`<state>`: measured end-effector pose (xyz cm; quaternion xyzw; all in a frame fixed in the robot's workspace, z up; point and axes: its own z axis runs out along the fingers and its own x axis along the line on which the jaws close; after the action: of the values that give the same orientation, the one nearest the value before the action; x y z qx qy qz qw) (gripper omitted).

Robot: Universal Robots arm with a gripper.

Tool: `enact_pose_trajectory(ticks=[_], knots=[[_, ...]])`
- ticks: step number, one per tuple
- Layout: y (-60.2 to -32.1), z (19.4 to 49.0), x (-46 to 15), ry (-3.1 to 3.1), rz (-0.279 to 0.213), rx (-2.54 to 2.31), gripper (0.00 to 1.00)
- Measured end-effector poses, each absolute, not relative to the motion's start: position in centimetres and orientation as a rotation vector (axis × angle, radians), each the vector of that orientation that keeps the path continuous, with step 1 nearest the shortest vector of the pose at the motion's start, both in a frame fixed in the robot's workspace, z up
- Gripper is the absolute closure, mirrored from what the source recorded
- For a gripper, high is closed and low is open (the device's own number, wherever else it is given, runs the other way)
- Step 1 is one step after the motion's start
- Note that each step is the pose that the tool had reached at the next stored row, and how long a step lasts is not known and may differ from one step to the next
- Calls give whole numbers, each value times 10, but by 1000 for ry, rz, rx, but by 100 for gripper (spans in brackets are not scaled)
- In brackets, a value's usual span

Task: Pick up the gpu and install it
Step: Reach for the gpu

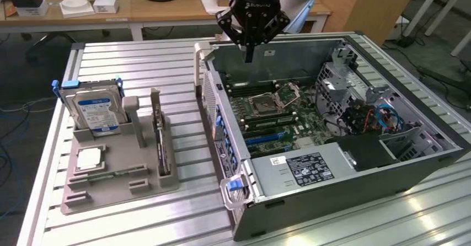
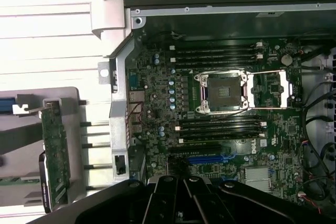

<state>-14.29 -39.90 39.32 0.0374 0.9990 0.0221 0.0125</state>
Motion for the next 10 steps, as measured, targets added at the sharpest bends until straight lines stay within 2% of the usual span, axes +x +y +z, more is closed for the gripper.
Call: enact_pose_trajectory(ticks=[10], knots=[[-399,393,-148,3114,69,117,90]])
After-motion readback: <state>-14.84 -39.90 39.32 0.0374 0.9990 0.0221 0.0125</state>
